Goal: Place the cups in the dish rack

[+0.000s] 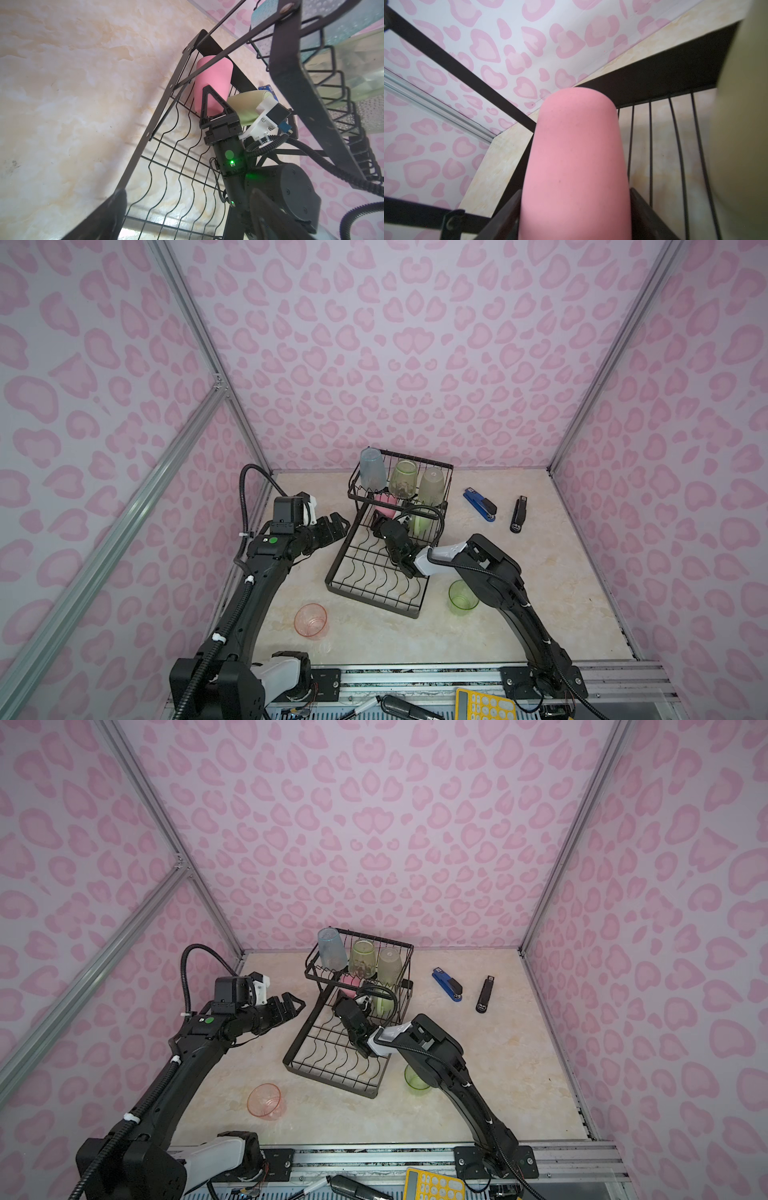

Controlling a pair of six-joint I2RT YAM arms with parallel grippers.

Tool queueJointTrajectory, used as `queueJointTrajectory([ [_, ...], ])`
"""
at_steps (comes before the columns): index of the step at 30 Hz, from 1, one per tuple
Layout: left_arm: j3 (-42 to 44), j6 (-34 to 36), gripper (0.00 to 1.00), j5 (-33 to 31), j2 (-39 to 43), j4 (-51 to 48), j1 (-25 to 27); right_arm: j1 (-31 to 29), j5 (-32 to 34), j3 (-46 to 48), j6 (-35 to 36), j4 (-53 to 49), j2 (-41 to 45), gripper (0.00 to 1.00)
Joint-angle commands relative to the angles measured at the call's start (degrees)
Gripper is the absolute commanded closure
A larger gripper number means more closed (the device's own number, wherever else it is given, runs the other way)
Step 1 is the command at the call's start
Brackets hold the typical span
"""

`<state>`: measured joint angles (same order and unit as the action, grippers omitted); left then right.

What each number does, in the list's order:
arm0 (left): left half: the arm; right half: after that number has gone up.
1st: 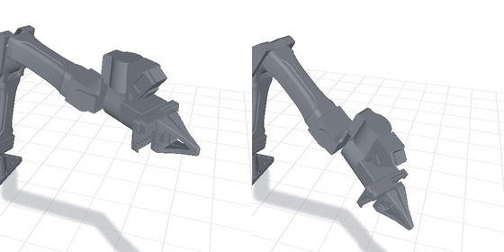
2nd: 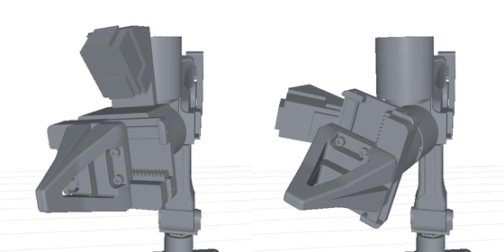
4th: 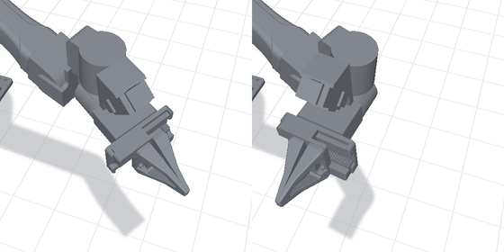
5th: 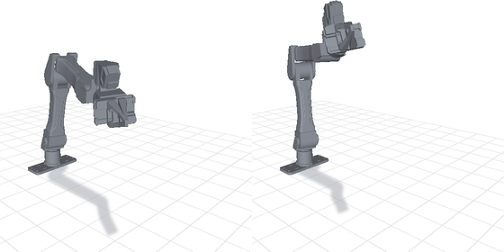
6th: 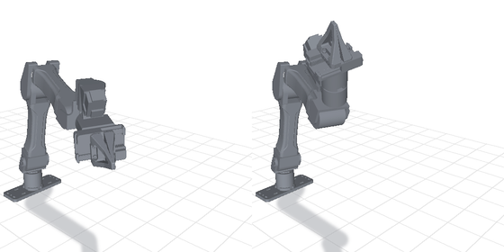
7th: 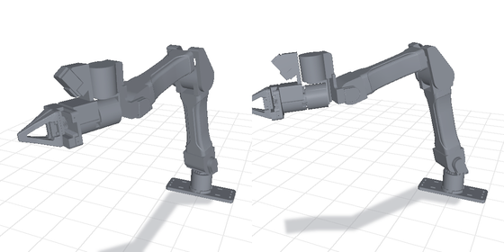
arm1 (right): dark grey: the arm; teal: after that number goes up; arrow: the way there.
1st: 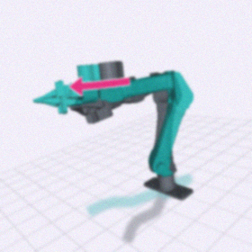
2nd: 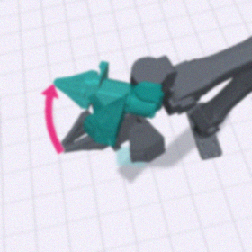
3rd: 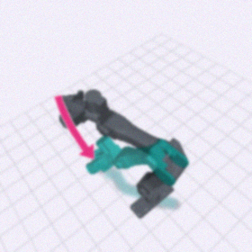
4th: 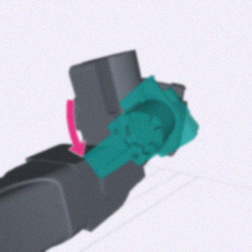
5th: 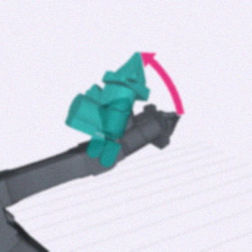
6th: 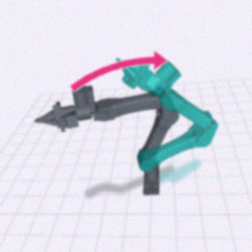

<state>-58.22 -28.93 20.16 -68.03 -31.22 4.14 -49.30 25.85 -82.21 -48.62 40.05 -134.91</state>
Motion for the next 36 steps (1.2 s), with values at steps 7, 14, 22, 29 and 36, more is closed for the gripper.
queueJointTrajectory([
  [7, 0.12, -0.08, 0.05, 0.32, -0.09, 1.69, -0.05, -2.09, -1.32, 5.59, 4.24, 6.47, 2.48, 0.39],
  [14, 0.04, -0.08, 0.05, 0.05, -0.10, 1.60, -0.26, -4.12, -0.85, 11.70, 6.18, 8.96, 6.65, 0.40],
  [22, 0.12, 0.01, 0.06, -0.38, 0.08, 1.46, -0.45, -7.69, -0.79, 19.63, 10.57, 10.05, 12.45, 0.39],
  [29, 0.03, 0.09, 0.06, -0.91, 0.27, 1.34, -0.53, -11.94, -0.49, 23.71, 16.52, 1.00, 20.00, 0.39],
  [36, 0.08, 0.19, 0.06, -1.33, 0.78, 1.24, -0.53, -14.86, -1.67, 23.13, 19.21, -25.43, 29.55, 0.40],
])
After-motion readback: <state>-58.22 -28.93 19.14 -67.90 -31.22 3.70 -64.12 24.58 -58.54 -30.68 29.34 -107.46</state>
